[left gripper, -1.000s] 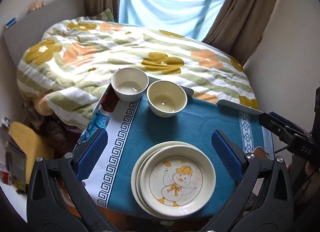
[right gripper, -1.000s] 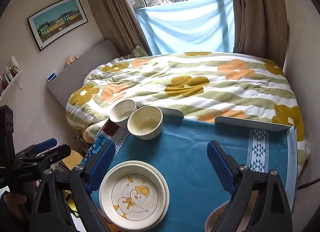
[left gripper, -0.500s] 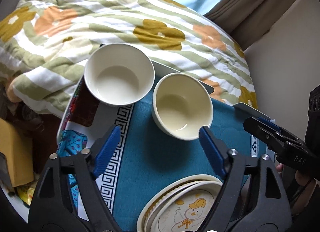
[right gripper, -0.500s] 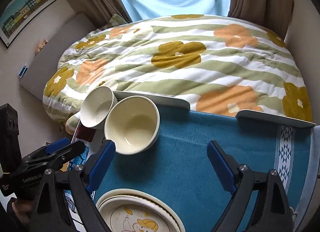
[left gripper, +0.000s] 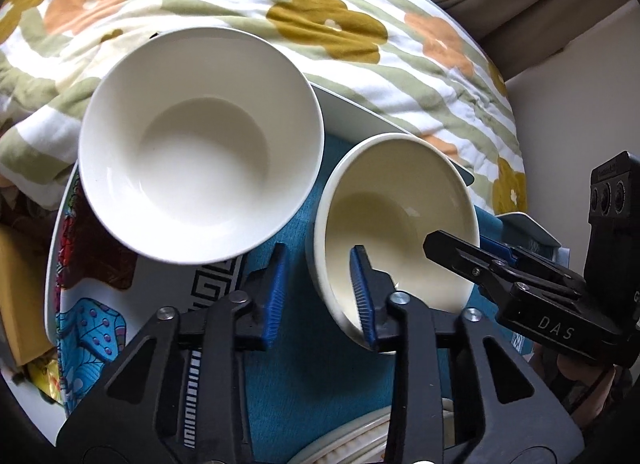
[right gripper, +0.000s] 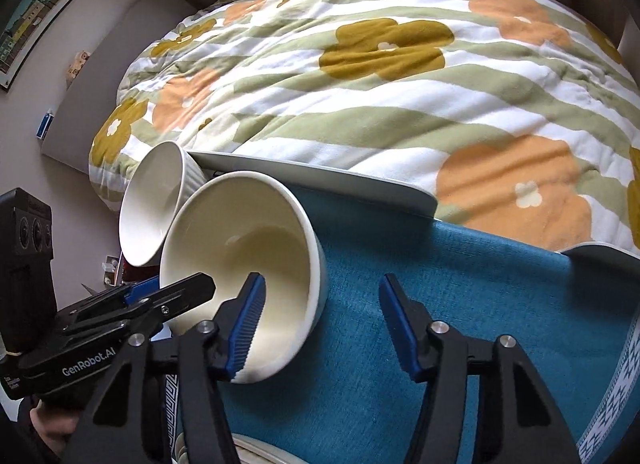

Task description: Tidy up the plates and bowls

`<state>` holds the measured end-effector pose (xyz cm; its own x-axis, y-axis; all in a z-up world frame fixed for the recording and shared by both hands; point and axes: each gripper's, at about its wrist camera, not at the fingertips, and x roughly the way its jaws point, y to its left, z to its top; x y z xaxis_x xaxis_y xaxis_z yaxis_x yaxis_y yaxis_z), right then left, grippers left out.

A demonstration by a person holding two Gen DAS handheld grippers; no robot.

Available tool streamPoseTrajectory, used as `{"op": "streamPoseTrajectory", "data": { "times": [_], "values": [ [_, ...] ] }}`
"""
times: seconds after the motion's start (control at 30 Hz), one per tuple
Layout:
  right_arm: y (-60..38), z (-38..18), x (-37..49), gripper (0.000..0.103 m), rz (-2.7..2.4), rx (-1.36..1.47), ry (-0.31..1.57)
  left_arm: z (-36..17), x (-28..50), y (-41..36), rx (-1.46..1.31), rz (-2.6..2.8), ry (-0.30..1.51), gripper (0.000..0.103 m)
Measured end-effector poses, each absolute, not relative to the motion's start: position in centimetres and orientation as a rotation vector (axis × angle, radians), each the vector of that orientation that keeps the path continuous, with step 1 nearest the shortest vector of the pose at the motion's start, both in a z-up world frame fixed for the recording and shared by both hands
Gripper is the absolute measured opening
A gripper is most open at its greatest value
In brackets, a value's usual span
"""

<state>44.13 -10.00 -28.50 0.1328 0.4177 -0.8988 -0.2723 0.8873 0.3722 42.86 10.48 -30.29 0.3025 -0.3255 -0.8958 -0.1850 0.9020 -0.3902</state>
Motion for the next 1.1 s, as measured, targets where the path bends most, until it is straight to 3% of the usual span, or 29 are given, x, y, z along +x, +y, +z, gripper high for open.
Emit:
{"op": "streamPoseTrajectory", "data": {
  "times": [0.03, 0.17, 0.7, 1.1],
  "values": [
    [-10.0, -28.6, 44.2, 0.030, 0.514, 0.136, 1.352, -30.4, 42.9, 10.5, -0.473, -0.103, 1.275, 0.016],
    [-9.9, -28.8, 44.1, 0.016, 0.531, 0.147, 1.367, -30.2, 43.1, 10.2, -0.449, -0.100, 1.274, 0.015],
    [-10.6, -25.0, 42.6, 0.016, 0.504, 0.141, 1.297, -25.9, 41.4, 9.1, -0.379, -0.125, 1.247, 0.014],
    [-16.5, -20.2, 35.8, 0.014, 0.331, 0.162, 1.239, -20.8, 36.5, 2.3, -0.297, -0.294, 1.227, 0.014]
  ]
}}
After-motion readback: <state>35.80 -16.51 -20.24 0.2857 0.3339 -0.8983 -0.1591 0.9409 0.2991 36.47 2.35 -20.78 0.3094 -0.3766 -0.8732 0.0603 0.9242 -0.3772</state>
